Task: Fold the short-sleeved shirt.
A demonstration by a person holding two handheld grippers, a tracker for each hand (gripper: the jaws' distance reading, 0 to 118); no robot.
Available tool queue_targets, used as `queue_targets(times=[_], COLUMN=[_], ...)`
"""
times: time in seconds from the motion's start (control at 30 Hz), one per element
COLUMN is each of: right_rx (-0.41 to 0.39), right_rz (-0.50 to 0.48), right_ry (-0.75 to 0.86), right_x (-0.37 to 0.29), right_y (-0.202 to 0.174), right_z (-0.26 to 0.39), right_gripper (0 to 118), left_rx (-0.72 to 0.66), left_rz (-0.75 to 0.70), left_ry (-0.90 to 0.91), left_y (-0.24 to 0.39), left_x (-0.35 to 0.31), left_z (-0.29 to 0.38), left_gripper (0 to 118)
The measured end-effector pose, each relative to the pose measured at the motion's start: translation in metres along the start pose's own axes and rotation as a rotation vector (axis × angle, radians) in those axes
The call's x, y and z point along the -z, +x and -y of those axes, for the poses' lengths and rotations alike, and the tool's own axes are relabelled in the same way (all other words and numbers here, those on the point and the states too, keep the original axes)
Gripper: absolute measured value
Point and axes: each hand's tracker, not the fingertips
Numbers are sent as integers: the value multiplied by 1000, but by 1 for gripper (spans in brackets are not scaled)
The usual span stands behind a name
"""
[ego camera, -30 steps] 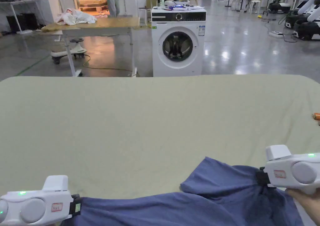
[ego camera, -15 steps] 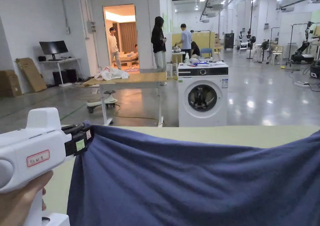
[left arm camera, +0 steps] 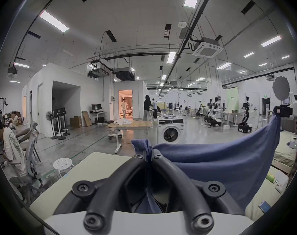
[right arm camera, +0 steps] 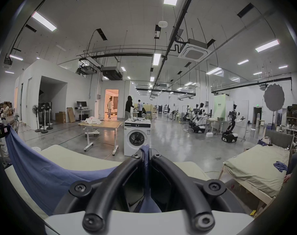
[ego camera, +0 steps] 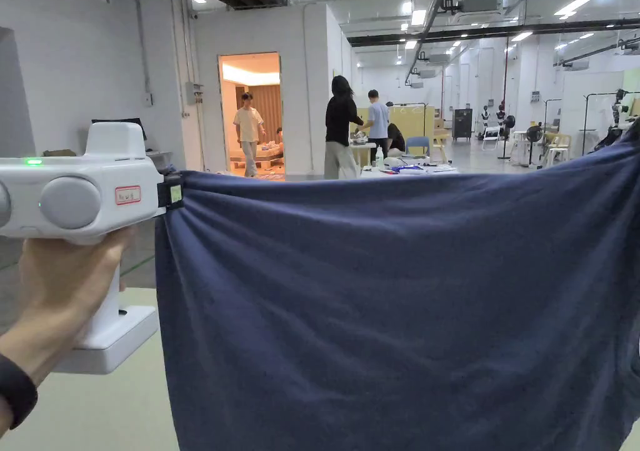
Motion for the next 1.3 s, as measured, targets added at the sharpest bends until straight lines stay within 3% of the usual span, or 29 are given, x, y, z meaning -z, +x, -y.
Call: queue_targets(times=[0.37,0.53,0.63,0.83,1.0,1.3], right_rx=[43,-27,-39,11,66,-9], right_rz=[69,95,114,91,18,-54], right_ry=[46,35,35,-47,-173,-193], right_x=[80,101,114,132,136,36], right_y=[-26,-37,-42,-42,-37,-16], right_z=[-49,-58,-57,-8,56,127], right_gripper=[1,1,1,1,1,1], left_rx=[-17,16,3,33,65,-50], left_rz=[-91,-105,-101,-100,-81,90], left_ry=[9,-1,6,-80,-181,-261], left_y=[3,3,0,3,15,7], left_x=[96,118,126,149,147,45], left_z=[-27,-30,-25,23,91,171], left_gripper=[0,0,0,0,0,0])
